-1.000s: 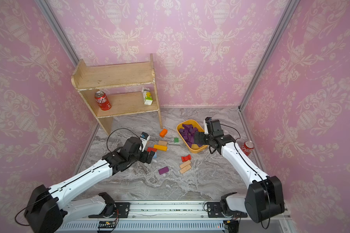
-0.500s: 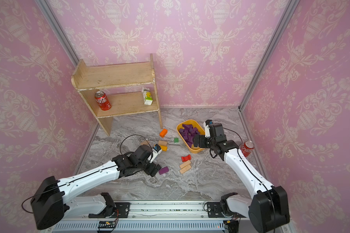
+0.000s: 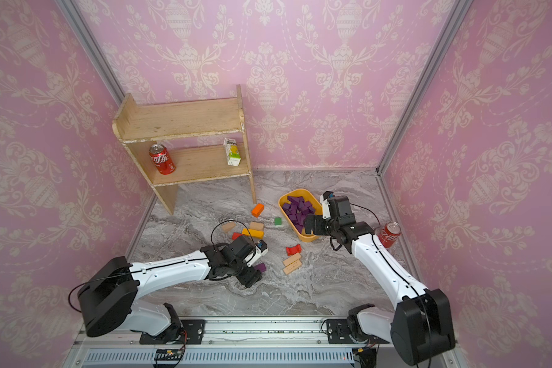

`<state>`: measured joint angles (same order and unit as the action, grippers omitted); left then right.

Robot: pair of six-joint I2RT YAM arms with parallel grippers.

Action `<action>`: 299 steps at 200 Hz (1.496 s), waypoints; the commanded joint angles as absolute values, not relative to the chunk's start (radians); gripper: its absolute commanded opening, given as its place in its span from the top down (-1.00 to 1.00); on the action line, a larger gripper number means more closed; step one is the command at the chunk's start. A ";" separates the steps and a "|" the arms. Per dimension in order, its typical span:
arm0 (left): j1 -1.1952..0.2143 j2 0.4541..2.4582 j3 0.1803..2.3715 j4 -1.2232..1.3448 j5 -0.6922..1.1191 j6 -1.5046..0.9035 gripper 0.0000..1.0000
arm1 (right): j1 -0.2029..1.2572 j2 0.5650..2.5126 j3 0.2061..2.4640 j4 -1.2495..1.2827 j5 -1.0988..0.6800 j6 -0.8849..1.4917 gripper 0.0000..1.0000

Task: Pick purple bricks into the storage bin
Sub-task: Pick up the building block from the center of the board.

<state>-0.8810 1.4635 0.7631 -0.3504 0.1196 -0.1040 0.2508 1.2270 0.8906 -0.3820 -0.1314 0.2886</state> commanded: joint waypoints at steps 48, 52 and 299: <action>-0.889 1.547 0.822 -0.322 0.085 -0.077 -0.38 | 0.251 1.206 0.885 -0.400 -0.099 0.275 -1.00; -0.888 1.550 0.824 -0.322 0.078 -0.075 -0.34 | 0.252 1.203 0.885 -0.401 -0.096 0.275 -1.00; -0.888 1.661 0.885 -0.267 -0.037 -0.051 0.48 | 0.253 1.204 0.848 -0.384 -0.038 0.287 -1.00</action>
<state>-0.8822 1.6562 0.8738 -0.3077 0.0105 -0.0589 0.2508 1.2064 0.8680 -0.3901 -0.0517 0.2886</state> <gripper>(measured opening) 0.326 0.998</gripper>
